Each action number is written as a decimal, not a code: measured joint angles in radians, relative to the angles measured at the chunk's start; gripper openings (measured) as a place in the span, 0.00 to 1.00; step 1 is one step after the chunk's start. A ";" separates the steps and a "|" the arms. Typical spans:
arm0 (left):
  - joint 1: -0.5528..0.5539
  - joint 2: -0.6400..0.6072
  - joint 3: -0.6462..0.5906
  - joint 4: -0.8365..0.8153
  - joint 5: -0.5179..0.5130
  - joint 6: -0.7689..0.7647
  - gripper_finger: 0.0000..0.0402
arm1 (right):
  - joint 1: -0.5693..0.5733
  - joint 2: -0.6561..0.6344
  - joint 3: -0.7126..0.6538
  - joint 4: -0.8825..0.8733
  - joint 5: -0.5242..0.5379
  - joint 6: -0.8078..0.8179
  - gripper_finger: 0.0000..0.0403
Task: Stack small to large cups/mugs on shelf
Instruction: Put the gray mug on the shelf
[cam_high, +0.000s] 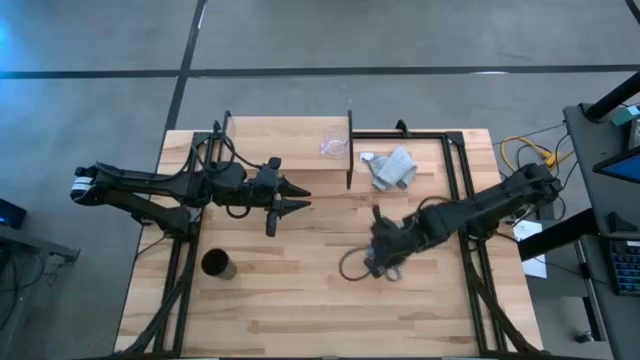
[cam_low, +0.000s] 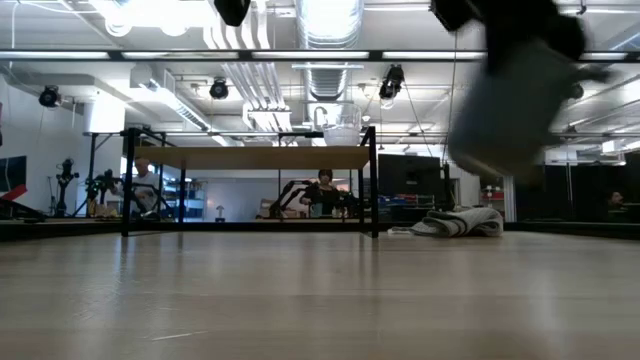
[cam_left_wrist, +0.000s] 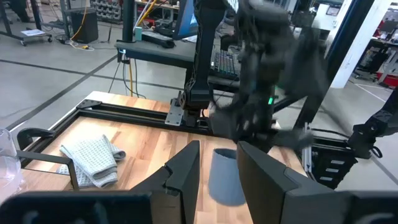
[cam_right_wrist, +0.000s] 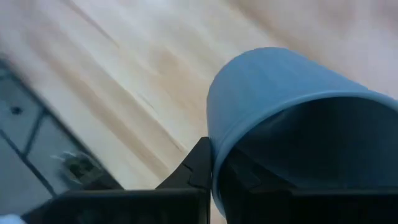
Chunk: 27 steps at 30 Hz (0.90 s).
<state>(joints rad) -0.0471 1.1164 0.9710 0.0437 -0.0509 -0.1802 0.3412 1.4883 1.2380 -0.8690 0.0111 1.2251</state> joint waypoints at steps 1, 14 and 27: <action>0.000 0.000 0.000 0.000 0.000 -0.010 0.23 | -0.013 0.000 0.042 0.003 0.035 -0.054 0.02; 0.000 -0.011 0.000 0.001 -0.010 -0.076 0.23 | -0.213 0.001 0.475 0.157 0.291 -0.775 0.02; 0.002 -0.095 -0.005 -0.022 -0.275 -0.024 0.23 | -0.425 0.036 0.447 0.368 0.139 -0.852 0.02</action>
<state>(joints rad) -0.0448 1.0215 0.9662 0.0217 -0.3254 -0.2039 -0.0837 1.5245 1.6851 -0.5008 0.1504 0.3726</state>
